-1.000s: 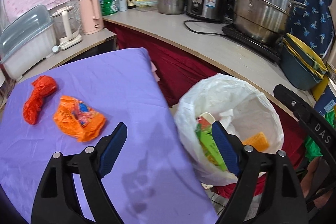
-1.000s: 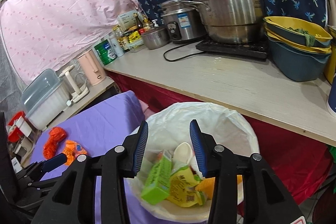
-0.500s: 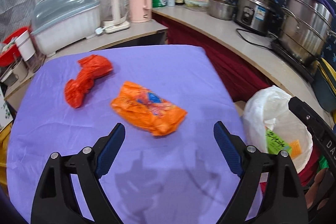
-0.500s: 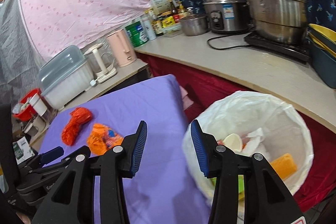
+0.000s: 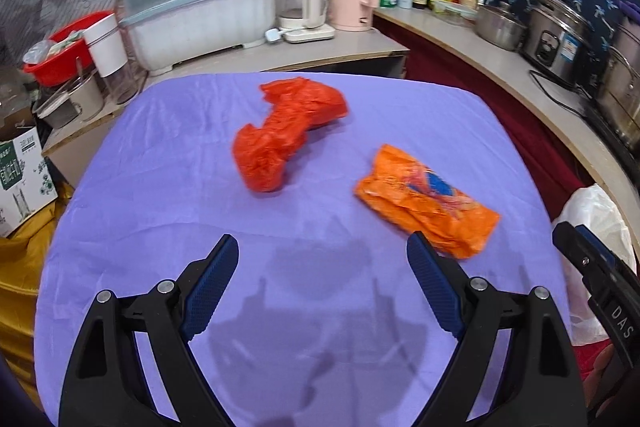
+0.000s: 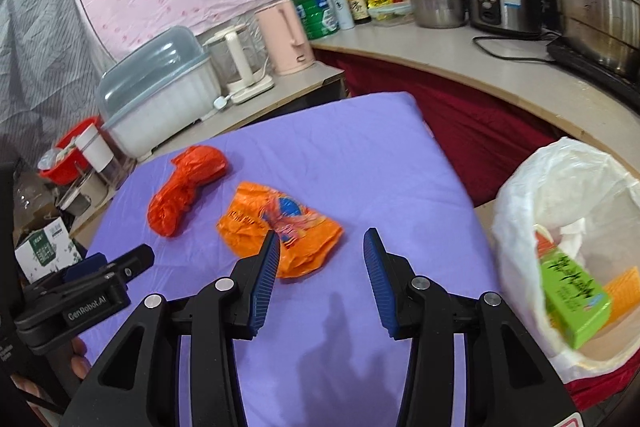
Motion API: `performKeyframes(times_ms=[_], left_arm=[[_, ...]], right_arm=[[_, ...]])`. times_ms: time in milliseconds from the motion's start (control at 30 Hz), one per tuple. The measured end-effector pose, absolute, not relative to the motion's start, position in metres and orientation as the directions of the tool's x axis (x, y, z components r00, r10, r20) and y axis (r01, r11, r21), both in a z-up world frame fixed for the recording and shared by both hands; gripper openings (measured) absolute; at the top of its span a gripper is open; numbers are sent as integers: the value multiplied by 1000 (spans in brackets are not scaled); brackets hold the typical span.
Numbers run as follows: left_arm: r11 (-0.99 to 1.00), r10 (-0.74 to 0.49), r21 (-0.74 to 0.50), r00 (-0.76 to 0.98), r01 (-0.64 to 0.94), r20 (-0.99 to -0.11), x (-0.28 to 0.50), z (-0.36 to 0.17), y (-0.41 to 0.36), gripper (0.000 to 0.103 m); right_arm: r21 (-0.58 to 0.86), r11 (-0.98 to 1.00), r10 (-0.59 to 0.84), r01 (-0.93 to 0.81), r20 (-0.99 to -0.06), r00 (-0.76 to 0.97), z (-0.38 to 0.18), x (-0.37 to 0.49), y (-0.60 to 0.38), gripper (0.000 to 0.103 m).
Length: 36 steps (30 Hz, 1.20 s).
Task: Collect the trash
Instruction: 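Move both open tools back toward the bags on the table, then grasp the orange printed bag with the right tool while the left tool grasps the red bag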
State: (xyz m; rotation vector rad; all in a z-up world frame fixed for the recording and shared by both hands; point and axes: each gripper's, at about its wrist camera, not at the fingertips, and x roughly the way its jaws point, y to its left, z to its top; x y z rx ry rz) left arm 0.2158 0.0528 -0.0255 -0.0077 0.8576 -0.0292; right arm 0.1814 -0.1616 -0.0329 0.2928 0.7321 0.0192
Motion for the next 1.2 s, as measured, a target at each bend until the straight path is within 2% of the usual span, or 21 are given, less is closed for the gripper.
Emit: performKeyframes(times_ms=[300, 400, 833, 1133, 1200], left_arm=[[1000, 16, -1, 641, -27, -767, 241, -42, 96, 82], [999, 26, 4, 636, -37, -771, 253, -48, 104, 87], [999, 32, 27, 643, -17, -765, 301, -64, 113, 91], [999, 0, 25, 641, 29, -768, 335, -80, 106, 90], [999, -11, 14, 638, 35, -770, 340, -83, 105, 86]], right_arm=[[253, 965, 135, 69, -704, 697, -62, 208, -129, 43], [245, 967, 134, 69, -719, 682, -71, 216, -123, 43], [239, 966, 124, 95, -755, 644, -102, 244, -119, 43], [222, 971, 115, 85, -751, 650, -107, 250, -116, 31], [211, 974, 110, 78, -750, 652, -107, 251, -113, 30]])
